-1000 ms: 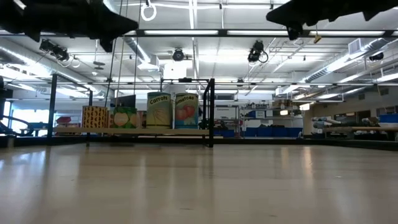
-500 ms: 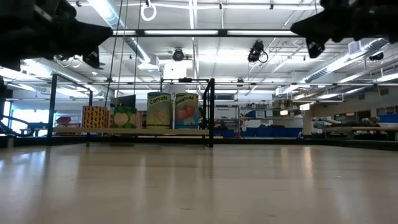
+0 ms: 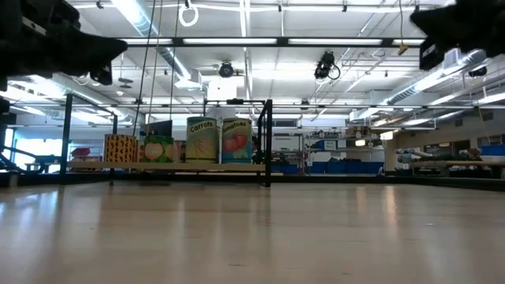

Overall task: Pick and place cans onto a shelf
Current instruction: Return to Home Position

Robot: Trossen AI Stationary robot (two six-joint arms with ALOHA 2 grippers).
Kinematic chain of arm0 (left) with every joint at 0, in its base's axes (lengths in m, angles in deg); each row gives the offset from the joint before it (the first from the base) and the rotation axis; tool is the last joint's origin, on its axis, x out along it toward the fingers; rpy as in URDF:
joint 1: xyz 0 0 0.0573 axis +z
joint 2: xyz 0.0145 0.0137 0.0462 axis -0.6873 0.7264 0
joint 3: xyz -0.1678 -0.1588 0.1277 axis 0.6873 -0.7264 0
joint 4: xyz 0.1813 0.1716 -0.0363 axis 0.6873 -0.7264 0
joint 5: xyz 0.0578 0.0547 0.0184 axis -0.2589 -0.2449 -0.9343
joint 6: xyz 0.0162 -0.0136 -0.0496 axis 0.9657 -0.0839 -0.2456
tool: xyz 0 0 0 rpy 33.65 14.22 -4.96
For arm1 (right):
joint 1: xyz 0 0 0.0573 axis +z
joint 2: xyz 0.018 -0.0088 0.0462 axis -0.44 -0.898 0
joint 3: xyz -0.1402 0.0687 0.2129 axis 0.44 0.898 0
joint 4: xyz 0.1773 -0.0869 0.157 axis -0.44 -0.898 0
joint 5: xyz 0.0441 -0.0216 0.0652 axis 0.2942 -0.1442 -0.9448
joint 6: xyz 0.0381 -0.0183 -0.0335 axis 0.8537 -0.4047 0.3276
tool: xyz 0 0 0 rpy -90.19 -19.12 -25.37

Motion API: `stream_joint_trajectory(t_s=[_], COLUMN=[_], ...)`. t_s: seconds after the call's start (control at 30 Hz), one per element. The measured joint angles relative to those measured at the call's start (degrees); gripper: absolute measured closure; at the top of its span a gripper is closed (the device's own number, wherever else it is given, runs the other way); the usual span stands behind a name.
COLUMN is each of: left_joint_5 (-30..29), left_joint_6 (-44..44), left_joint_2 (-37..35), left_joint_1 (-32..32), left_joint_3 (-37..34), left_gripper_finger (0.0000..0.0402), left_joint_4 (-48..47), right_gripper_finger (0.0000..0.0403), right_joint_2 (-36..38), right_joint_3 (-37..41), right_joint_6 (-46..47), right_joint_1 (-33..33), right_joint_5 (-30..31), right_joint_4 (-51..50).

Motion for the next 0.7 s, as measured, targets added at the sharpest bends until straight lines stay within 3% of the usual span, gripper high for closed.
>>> stream_joint_trajectory(t_s=[0.13, 0.3, 0.43, 0.57, 0.7], left_joint_5=[-3.4, -8.7, -11.4, -11.3, -4.0], left_joint_6=[0.3, 1.3, 1.8, 2.4, 1.2], left_joint_2=[-0.1, 0.9, 1.4, 1.3, 1.3], left_joint_1=[-1.0, -3.6, -5.0, -5.2, -5.2], left_joint_3=[0.0, 0.0, 0.0, 0.0, 0.0], left_gripper_finger=[0.0382, 0.0385, 0.0382, 0.0382, 0.0385], left_joint_4=[-2.5, -1.7, -0.5, -1.4, -4.2], right_gripper_finger=[0.0376, 0.0376, 0.0376, 0.0376, 0.0376], right_joint_2=[-0.5, -0.9, -1.0, -1.2, -1.6], right_joint_3=[7.5, 8.9, 8.9, 8.9, 8.9], right_joint_6=[-1.5, 0.6, -4.5, -5.7, -5.2], right_joint_1=[0.9, 2.4, 2.9, 2.9, 2.9], right_joint_5=[6.7, 9.1, 11.2, 9.6, 5.9], right_joint_4=[9.6, 8.0, 6.2, 0.9, 2.0])
